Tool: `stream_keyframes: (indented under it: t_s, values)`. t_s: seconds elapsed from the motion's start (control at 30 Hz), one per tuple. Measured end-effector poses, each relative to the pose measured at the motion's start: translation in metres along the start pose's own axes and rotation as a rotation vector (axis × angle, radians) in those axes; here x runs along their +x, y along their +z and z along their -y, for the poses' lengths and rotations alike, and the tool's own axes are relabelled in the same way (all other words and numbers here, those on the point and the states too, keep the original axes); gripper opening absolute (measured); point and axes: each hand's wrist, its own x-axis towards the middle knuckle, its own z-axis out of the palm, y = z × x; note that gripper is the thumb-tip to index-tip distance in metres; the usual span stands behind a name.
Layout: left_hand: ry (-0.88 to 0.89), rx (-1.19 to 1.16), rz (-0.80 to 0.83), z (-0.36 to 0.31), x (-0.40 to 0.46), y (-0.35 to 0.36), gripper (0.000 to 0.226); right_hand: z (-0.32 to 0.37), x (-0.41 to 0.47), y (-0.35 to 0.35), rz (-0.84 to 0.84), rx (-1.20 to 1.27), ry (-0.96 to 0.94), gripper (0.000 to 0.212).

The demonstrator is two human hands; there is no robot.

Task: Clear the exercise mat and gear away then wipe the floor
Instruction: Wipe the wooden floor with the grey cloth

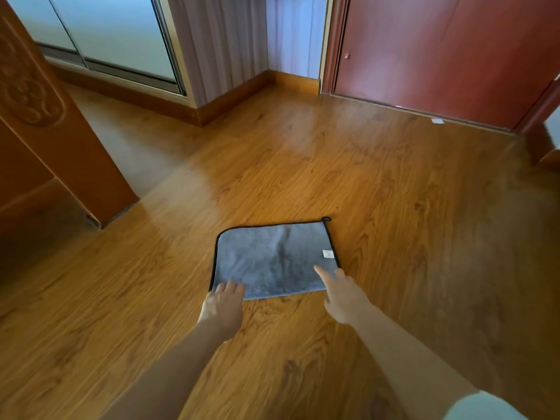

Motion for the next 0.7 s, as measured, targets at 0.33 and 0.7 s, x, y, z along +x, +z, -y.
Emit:
stream_keyframes:
  t_s: [0.33, 0.7]
  values:
    - [-0.090, -0.367, -0.072, -0.005, 0.013, 0.036, 0.053, 0.009, 0.021, 0.039, -0.106, 0.040, -0.017, 0.057]
    - [-0.048, -0.204, 0.100, -0.002, 0.029, 0.028, 0.053, 0.022, 0.043, 0.043, 0.124, -0.197, -0.114, 0.053]
